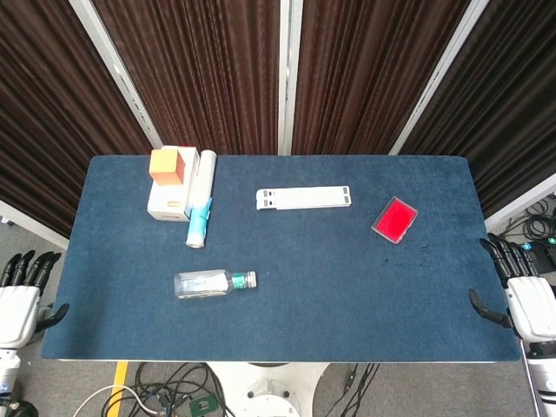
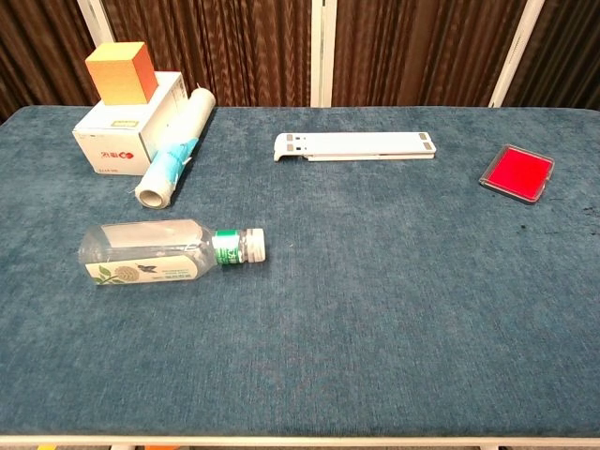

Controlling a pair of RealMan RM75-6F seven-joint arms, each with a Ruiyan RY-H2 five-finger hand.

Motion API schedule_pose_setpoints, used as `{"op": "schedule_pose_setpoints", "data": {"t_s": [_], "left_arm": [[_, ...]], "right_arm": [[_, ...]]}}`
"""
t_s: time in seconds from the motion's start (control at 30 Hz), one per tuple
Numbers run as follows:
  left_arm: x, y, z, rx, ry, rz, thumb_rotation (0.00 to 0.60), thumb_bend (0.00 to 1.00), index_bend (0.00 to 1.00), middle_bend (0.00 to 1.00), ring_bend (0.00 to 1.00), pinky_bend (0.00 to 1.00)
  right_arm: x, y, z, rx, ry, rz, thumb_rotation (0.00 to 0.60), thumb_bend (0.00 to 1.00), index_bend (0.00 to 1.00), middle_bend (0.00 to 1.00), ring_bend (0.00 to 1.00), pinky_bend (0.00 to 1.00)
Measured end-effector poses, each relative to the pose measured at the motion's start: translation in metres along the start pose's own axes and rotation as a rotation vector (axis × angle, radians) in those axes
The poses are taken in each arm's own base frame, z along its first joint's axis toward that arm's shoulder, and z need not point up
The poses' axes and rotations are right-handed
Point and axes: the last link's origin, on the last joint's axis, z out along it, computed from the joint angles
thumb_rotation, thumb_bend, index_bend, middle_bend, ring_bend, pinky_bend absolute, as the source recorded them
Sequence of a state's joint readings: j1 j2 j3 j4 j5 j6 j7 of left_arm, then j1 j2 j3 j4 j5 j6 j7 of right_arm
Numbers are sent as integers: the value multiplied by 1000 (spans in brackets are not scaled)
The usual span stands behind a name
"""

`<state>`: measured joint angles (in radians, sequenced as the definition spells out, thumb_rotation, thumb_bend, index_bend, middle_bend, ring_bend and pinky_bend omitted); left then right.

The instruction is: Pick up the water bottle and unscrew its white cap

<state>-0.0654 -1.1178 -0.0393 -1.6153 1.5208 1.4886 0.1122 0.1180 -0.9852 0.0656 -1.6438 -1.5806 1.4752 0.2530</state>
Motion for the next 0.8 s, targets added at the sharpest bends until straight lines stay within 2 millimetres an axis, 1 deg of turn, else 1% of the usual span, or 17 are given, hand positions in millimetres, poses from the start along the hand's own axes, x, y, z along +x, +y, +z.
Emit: {"op": "schedule_pose_setpoints", "data": {"t_s": [0.2, 0.4, 0.5, 0.53, 0.63, 0.8], "left_arm": [[-1, 31, 35, -160, -41, -41, 600, 210, 112, 100, 15, 0], [-14, 76, 72, -323, -142, -67, 600, 196, 112, 100, 15, 0], [-25, 105, 89, -396, -207, -78, 600, 189, 110, 100, 15, 0], [-30, 117, 95, -423, -233, -80, 600, 187, 110, 100, 15, 0], [-46, 143, 106, -462, -278, -77, 600, 181, 109, 100, 15, 0], [-66, 166, 115, -460, -327, -58, 600, 166, 110, 100, 16, 0]], "right_arm": [[2, -7, 16, 40, -7, -19, 600, 325, 0, 0, 0, 0], [-1, -13, 28, 68, -34, -39, 600, 325, 0, 0, 0, 0], [-2, -15, 31, 67, -47, -46, 600, 325, 0, 0, 0, 0], [-3, -16, 31, 65, -49, -46, 600, 325, 0, 0, 0, 0], [-3, -17, 30, 58, -54, -50, 600, 325, 0, 0, 0, 0], [-4, -17, 29, 46, -55, -52, 600, 325, 0, 0, 0, 0]]}}
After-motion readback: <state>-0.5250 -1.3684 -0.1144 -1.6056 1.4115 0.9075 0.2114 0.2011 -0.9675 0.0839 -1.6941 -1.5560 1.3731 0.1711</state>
